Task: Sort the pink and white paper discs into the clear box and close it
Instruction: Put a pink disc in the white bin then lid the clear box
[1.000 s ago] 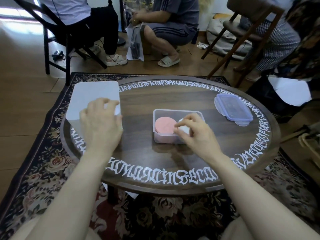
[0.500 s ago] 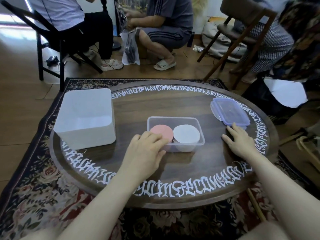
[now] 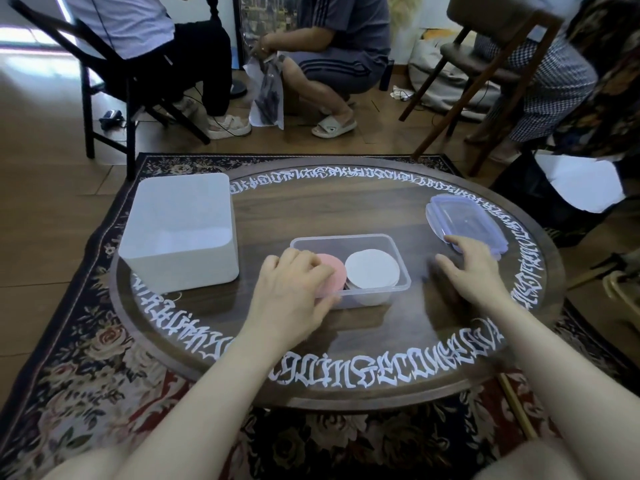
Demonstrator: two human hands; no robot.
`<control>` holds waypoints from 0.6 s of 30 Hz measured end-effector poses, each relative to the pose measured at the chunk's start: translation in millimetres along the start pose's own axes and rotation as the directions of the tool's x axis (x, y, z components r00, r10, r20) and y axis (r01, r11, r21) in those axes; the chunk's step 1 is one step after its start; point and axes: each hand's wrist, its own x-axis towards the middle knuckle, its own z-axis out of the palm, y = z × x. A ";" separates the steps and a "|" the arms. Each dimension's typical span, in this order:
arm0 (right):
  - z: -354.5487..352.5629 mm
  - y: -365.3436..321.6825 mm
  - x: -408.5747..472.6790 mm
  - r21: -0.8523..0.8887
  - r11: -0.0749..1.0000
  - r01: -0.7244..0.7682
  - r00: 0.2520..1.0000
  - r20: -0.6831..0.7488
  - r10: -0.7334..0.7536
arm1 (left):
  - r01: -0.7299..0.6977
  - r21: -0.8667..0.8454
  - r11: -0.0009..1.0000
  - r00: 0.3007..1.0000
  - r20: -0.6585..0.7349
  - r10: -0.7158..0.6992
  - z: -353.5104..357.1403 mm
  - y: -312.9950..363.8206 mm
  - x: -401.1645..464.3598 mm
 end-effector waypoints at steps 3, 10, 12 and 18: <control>6.8 -42.9 -9.5 0.125 0.956 0.264 0.960 0.057 -0.273 | 0.028 -0.052 0.998 0.987 0.159 -0.020 4.4 -6.6 2.2; -0.7 -128.5 -14.8 -0.061 0.894 0.445 0.889 0.155 -0.431 | 0.028 -0.044 0.999 0.959 0.283 -0.015 8.4 -0.7 25.7; 4.0 -134.8 -12.5 -0.236 0.881 0.410 0.857 0.430 -0.283 | 0.023 0.029 0.999 0.938 0.344 -0.032 7.5 -4.0 33.1; -0.3 -135.4 -9.3 -0.186 0.938 0.292 0.795 0.593 -0.130 | 0.016 -0.003 1.000 0.931 0.366 -0.013 8.9 -13.8 38.1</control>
